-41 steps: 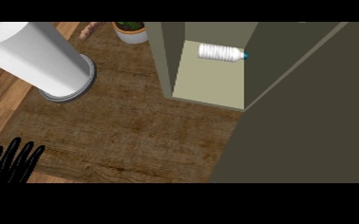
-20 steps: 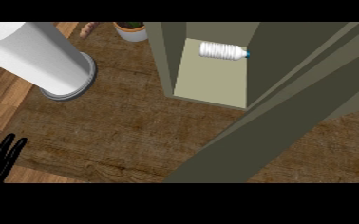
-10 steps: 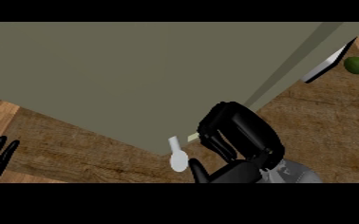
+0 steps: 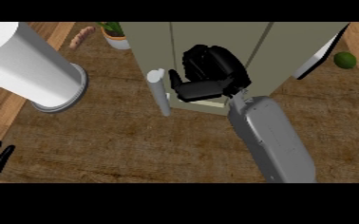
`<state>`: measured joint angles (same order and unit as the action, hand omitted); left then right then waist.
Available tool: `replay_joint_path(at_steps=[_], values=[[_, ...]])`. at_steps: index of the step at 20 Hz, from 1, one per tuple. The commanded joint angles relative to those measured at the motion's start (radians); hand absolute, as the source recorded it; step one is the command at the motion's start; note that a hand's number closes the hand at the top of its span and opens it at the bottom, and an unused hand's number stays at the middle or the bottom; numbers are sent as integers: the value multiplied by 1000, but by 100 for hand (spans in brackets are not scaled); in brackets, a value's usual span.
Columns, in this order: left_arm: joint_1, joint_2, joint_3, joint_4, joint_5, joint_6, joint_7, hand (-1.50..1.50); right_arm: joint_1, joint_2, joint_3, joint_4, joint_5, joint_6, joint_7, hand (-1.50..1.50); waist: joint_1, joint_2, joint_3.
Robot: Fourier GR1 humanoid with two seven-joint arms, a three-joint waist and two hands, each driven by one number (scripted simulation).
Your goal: Pick up the bottled water, place it into the cabinet and close the cabinet
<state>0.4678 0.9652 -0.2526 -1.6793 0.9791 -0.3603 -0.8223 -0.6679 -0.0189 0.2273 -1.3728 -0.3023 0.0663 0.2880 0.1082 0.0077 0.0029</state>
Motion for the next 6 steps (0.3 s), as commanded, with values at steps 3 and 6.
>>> replay_joint_path(at_steps=[3, 6], values=[[9, 12, 38, 2, 19, -63, -14, -150, -220, 11, -106, 296, 27, -25, -76, 150, -14, 12, -4], [14, -11, 29, -27, 3, -45, -16, -150, -227, -27, -104, 340, -3, 1, -125, 150, -13, 12, -3]])
